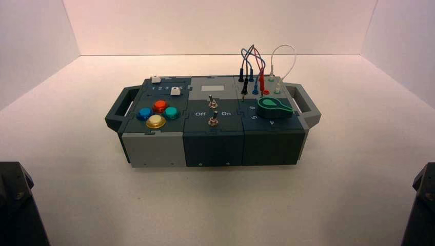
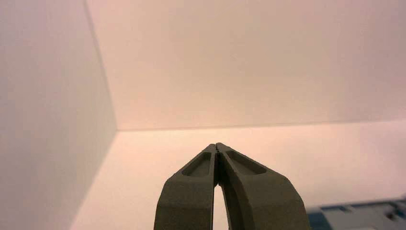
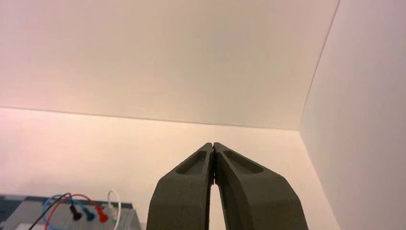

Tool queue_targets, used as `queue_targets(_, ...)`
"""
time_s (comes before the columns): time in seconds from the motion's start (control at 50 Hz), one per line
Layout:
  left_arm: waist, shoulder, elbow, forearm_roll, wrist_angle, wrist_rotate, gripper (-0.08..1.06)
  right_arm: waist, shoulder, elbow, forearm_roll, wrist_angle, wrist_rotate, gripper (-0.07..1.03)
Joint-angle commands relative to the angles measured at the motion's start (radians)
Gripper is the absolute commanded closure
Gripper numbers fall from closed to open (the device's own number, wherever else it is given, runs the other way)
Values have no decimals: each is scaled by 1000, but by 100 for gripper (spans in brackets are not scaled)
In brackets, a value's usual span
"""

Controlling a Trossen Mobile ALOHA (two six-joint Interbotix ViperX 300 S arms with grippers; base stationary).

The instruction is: Flip the bottom switch off with the left gripper.

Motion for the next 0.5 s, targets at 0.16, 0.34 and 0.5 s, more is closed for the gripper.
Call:
queue_targets(0.16,-14,20,-112,-2,216,0,101,-2,-9,-103,6,202,2,98)
queue_targets(0.34,-34,28,-169,-11,380,-3,101,0,-15,-149,31,367,5,98)
queue_targets(0.5,-48,49,-206,-15,491,-3,101,0,-17,-189,48,517,5,98)
